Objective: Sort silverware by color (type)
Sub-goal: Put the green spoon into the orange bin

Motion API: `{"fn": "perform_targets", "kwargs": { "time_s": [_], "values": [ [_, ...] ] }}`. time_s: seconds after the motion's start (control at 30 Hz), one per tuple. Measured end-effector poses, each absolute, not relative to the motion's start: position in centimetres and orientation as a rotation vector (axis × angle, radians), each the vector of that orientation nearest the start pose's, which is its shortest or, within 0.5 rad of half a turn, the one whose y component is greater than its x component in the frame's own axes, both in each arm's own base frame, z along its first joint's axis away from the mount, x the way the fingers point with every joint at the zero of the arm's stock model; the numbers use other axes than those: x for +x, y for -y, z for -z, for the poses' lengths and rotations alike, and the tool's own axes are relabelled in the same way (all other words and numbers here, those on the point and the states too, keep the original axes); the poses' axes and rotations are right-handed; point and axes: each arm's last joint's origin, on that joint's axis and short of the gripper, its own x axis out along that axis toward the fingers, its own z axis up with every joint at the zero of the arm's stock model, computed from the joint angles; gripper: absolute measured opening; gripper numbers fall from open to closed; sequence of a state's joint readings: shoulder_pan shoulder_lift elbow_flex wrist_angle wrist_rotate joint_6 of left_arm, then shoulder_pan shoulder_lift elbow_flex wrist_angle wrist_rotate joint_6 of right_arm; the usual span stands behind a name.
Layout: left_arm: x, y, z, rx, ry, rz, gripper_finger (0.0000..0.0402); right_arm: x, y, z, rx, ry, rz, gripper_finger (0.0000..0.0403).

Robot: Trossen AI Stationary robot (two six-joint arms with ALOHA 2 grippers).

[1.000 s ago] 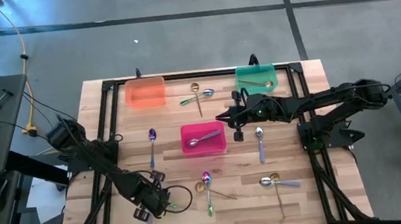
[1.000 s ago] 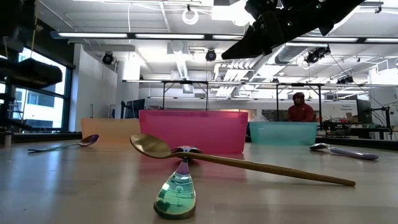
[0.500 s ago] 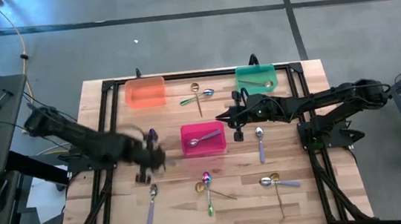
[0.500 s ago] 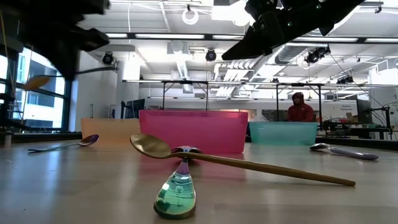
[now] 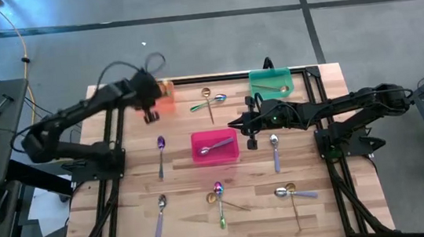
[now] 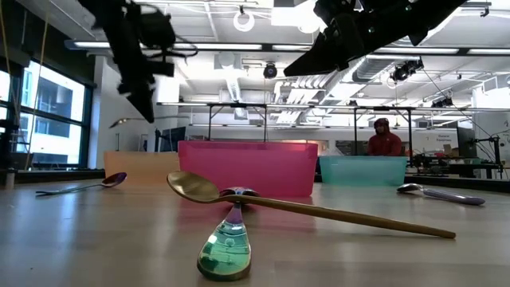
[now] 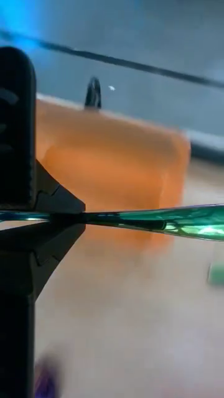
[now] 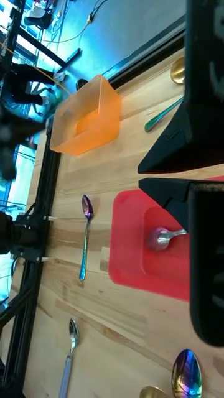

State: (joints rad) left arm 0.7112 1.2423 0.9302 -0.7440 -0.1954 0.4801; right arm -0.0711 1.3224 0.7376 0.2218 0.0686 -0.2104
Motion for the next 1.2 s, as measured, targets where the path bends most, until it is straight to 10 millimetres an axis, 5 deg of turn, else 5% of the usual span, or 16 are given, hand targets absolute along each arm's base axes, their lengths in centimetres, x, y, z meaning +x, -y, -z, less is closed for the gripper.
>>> {"fn": "perform_targets", "kwargs": {
  "time_s": [0.17, 0.5, 0.83, 1.2],
  "values": [
    [16.6, -20.0, -23.4, 0.004, -1.211, -0.576, 0.0006, 28.2, 2.2, -24.0, -0.232, -0.378, 0.096, 0.0007],
    [17.7, -24.7, -19.9, -0.070, -1.316, -0.580, 0.0006, 28.2, 2.2, -24.0, -0.240, -0.378, 0.094, 0.0007],
    [17.2, -26.1, -17.3, -0.135, -1.395, -0.576, 0.0005, 28.2, 2.2, -24.0, -0.240, -0.378, 0.094, 0.0007],
    [16.8, -26.5, -17.2, -0.149, -1.390, -0.593, 0.0043, 28.2, 2.2, -24.0, -0.233, -0.378, 0.096, 0.0007]
  ]
}}
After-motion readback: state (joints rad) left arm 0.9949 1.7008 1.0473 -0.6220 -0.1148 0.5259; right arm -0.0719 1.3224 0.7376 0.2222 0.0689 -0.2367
